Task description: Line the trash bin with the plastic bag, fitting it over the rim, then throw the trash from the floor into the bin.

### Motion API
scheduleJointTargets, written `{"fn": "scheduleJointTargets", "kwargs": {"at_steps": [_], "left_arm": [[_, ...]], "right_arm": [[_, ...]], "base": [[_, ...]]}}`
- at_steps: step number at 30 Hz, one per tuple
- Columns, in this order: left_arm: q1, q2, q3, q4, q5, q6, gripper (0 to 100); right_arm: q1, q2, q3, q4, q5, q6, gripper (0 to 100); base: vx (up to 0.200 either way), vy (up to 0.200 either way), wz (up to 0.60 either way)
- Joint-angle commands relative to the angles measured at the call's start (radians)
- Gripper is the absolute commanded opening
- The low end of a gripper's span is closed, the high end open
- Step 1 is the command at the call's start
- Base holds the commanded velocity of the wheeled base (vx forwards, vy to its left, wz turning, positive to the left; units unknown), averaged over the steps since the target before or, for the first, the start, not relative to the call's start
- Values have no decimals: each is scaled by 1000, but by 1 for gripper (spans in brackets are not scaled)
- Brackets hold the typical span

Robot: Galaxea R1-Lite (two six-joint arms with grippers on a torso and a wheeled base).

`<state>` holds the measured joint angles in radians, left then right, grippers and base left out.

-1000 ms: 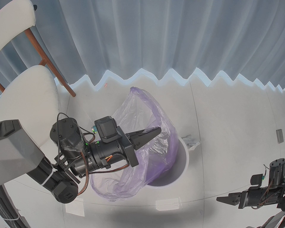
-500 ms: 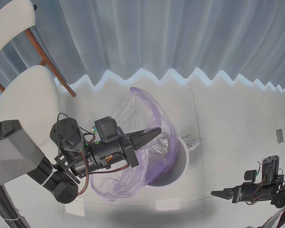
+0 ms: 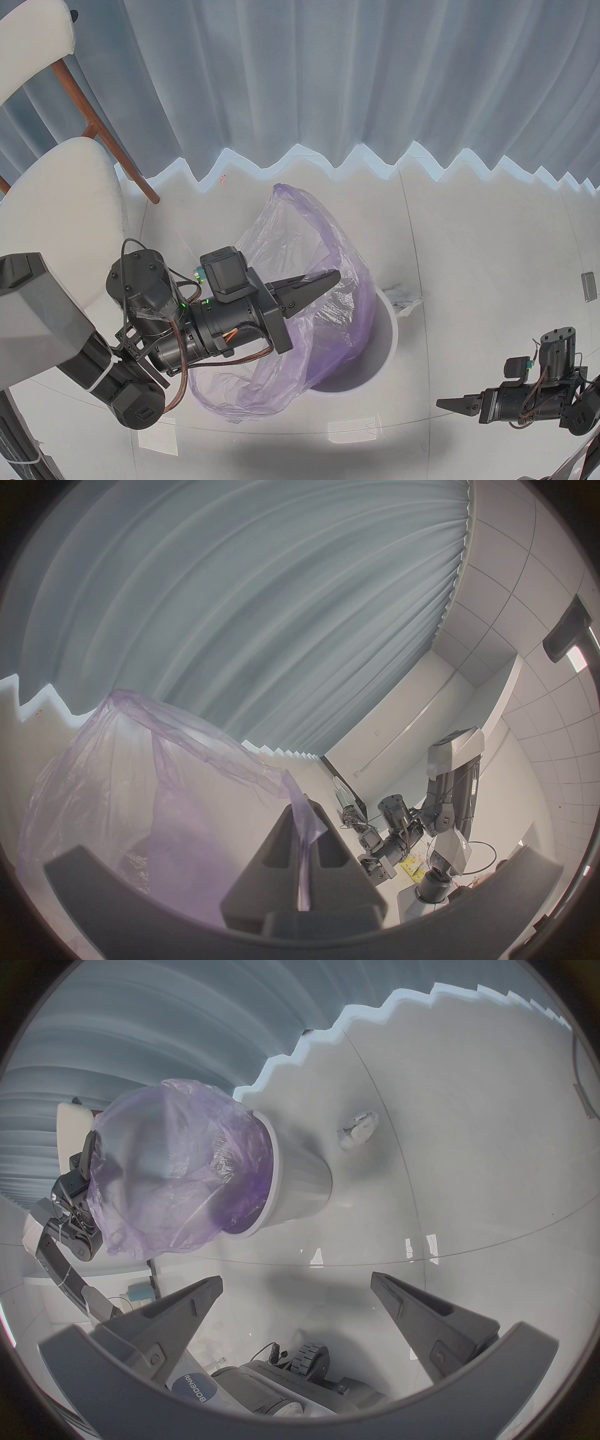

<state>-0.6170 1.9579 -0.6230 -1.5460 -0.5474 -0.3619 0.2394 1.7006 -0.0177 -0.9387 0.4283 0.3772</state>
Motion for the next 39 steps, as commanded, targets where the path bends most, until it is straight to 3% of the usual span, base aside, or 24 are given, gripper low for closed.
{"fn": "scheduleJointTargets", "kwargs": {"at_steps": [1, 15, 39], "left_arm": [[0, -1, 0, 0, 0, 0, 0], [2, 1, 0, 0, 0, 1, 0], [-1, 3, 2, 0, 0, 1, 0]], "right_arm": [[0, 74, 18, -29, 0, 0, 100], [0, 189, 18, -206, -28, 3, 100], [0, 237, 18, -379, -36, 5, 100]], "base": [[0, 0, 0], [0, 0, 0], [0, 0, 0]]}}
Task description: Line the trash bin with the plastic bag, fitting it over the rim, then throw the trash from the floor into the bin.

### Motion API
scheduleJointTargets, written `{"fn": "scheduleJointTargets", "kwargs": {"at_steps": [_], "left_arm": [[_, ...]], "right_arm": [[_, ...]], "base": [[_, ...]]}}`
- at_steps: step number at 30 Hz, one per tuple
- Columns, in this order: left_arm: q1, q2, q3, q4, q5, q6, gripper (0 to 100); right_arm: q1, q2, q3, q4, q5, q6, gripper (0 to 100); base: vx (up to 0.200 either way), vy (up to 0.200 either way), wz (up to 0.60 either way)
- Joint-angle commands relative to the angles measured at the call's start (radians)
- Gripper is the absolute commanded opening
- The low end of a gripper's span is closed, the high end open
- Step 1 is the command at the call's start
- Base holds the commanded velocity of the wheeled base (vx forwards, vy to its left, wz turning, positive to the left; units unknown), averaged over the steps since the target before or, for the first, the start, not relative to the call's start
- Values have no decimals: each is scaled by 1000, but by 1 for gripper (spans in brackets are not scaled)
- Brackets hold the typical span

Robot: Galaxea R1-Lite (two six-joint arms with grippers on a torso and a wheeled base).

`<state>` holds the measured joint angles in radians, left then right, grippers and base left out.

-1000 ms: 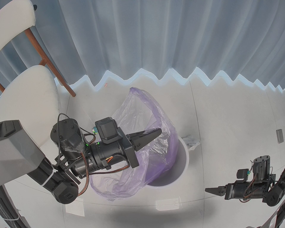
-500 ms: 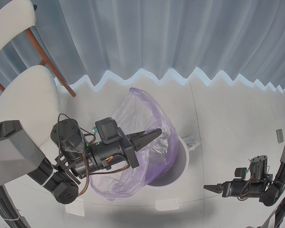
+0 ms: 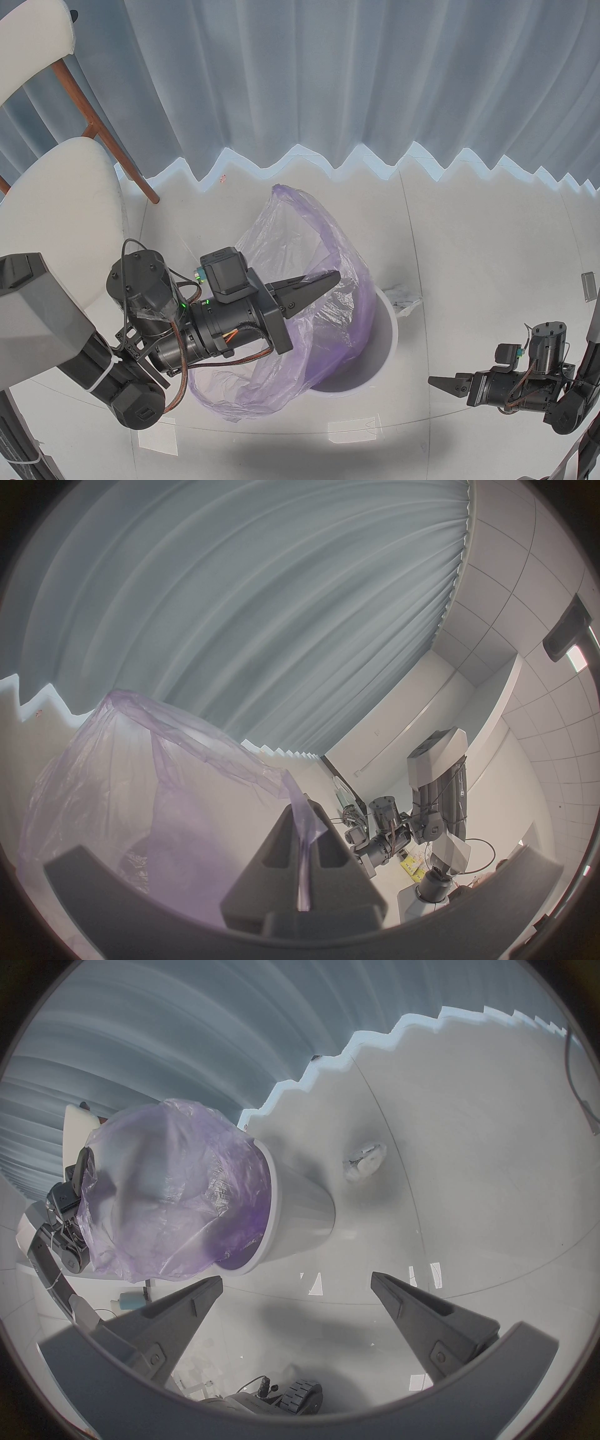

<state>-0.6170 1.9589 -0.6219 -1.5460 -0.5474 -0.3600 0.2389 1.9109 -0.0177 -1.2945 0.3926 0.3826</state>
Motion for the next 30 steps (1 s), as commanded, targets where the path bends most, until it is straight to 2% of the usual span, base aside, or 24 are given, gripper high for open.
{"fn": "scheduleJointTargets", "kwargs": {"at_steps": [1, 13, 19, 29, 30], "left_arm": [[-1, 1, 1, 0, 0, 1, 0], [2, 1, -1, 0, 0, 1, 0], [2, 9, -1, 0, 0, 1, 0], [2, 9, -1, 0, 0, 1, 0], [2, 9, -1, 0, 0, 1, 0]], "right_arm": [[0, 31, 18, -28, 0, -1, 100], [3, 142, 18, -261, -1, -7, 100], [5, 137, 18, -272, -38, -31, 100], [5, 122, 18, -273, -38, -86, 100], [2, 117, 16, -275, -38, -116, 100]], "base": [[0, 0, 0], [0, 0, 0], [0, 0, 0], [0, 0, 0], [0, 0, 0]]}}
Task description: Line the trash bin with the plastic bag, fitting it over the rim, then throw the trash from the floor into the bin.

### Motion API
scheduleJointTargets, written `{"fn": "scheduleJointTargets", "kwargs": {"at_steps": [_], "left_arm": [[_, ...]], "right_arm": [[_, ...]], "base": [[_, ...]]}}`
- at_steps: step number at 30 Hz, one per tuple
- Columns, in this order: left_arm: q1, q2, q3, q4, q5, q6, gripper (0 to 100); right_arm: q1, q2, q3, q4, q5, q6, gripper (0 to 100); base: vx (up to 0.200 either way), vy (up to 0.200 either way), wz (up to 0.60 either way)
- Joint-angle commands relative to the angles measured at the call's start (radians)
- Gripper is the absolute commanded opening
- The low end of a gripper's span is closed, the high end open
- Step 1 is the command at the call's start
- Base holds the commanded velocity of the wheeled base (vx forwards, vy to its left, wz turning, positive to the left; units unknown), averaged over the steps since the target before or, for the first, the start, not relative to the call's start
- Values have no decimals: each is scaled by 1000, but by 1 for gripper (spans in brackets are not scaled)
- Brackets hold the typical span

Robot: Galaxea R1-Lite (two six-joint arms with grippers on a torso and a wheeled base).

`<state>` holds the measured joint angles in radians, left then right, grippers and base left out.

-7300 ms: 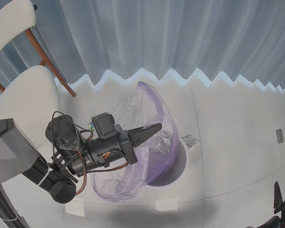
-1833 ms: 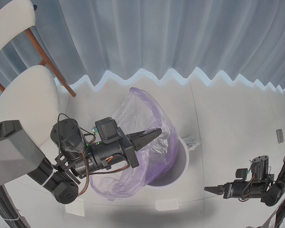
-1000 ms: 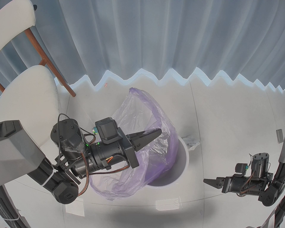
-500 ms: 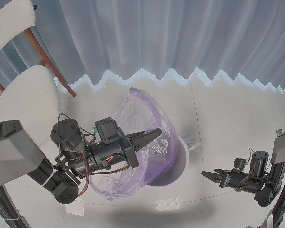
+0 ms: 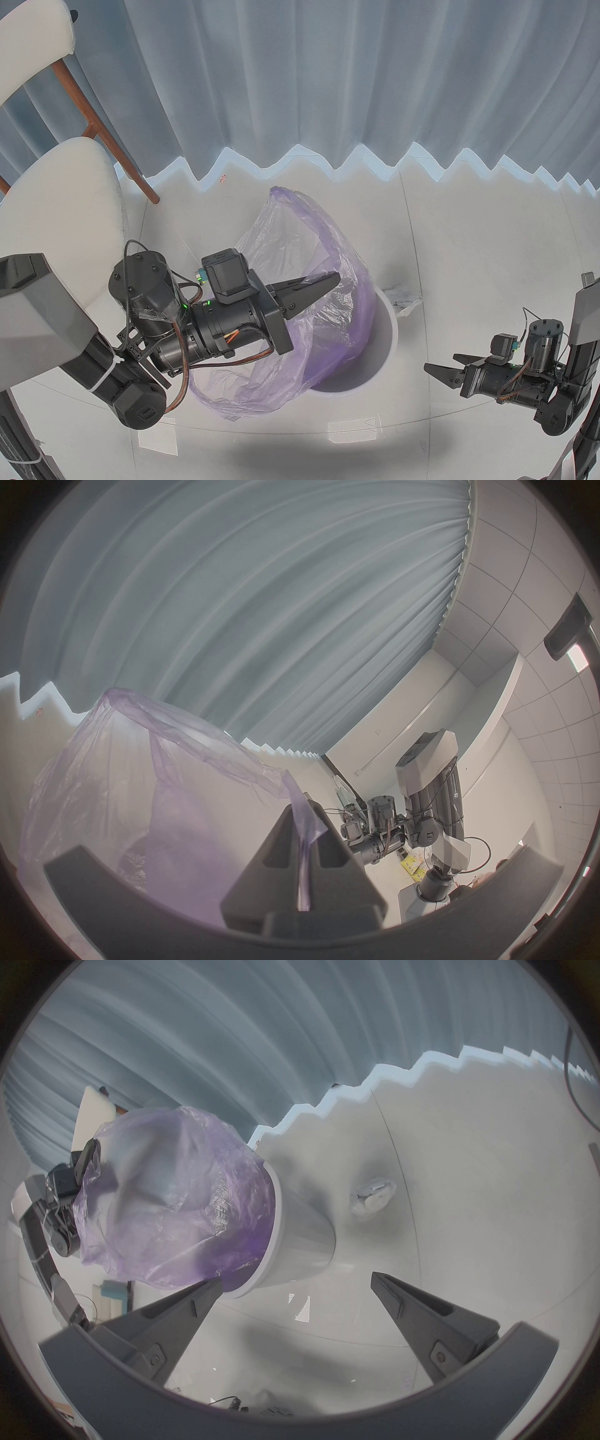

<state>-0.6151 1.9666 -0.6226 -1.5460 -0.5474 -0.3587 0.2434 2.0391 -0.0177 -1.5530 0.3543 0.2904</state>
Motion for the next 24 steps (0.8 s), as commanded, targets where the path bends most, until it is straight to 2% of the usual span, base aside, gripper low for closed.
{"fn": "scheduleJointTargets", "kwargs": {"at_steps": [1, 16, 24], "left_arm": [[0, 2, 0, 0, 0, 0, 0], [0, 2, 0, 0, 0, 0, 0], [-2, 2, 0, 0, 0, 0, 0]], "right_arm": [[-3, -16, 12, -16, 0, -36, 100], [-6, -37, -53, -16, 0, -142, 100], [-10, -74, -100, -16, -1, -154, 100]], "base": [[0, 0, 0], [0, 0, 0], [0, 0, 0]]}}
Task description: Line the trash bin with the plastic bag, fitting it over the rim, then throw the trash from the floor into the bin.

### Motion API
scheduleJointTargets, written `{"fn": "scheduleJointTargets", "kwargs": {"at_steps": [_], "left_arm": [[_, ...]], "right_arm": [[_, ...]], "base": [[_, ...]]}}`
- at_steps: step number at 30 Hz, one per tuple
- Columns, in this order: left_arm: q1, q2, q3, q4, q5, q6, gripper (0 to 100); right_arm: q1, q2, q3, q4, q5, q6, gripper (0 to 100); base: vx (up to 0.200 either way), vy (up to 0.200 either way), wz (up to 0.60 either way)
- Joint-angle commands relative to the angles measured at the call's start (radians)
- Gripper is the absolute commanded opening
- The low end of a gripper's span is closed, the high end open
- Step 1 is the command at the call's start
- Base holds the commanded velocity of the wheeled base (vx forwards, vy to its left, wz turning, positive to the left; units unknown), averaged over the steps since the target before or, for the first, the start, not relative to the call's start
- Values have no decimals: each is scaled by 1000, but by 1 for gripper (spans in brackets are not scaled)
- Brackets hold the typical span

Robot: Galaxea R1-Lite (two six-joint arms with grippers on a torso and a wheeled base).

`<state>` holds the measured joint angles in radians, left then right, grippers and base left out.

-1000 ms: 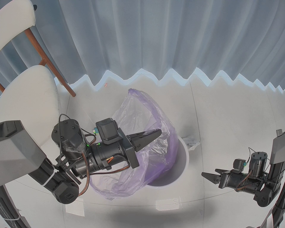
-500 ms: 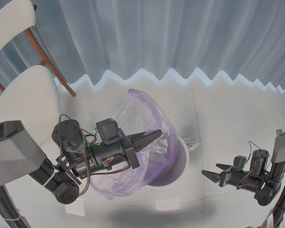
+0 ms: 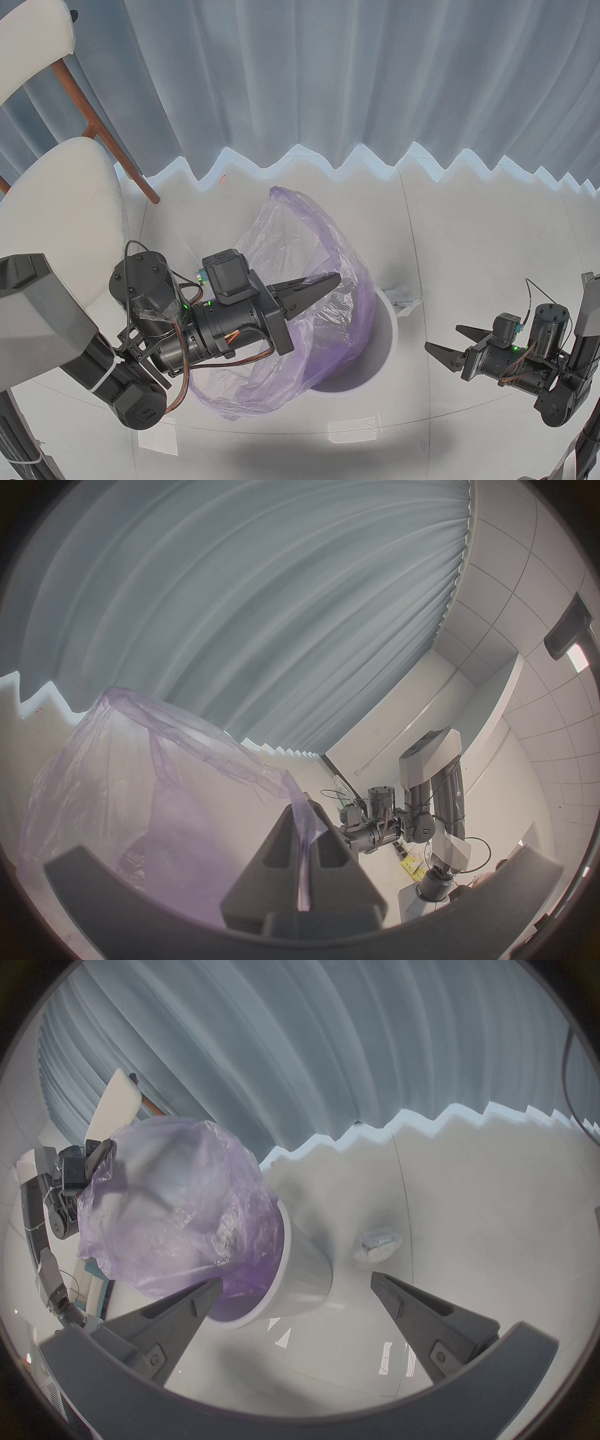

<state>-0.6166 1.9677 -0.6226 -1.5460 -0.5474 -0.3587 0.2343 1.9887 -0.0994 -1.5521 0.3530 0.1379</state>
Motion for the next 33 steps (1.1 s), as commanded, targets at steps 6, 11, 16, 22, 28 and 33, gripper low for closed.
{"fn": "scheduleJointTargets", "kwargs": {"at_steps": [6, 11, 16, 22, 28, 33], "left_arm": [[-3, 0, 1, 0, 0, 3, 0], [-3, 0, 1, 0, 0, 3, 0], [-2, 0, 1, 0, 0, 3, 0], [-3, 0, 1, 0, 0, 3, 0], [-2, 0, 3, 0, 0, 3, 0], [-2, 0, 1, 0, 0, 1, 0]], "right_arm": [[-3, -27, -39, -17, 0, -15, 100], [-3, -36, -69, -17, 0, -3, 100], [-1, -18, -105, -16, 0, 26, 100], [2, -7, -138, -16, -2, 31, 100], [0, 21, -168, -16, -37, 26, 100], [2, 62, -214, -16, -42, 20, 100]], "base": [[0, 0, 0], [0, 0, 0], [0, 0, 0], [0, 0, 0], [0, 0, 0], [0, 0, 0]]}}
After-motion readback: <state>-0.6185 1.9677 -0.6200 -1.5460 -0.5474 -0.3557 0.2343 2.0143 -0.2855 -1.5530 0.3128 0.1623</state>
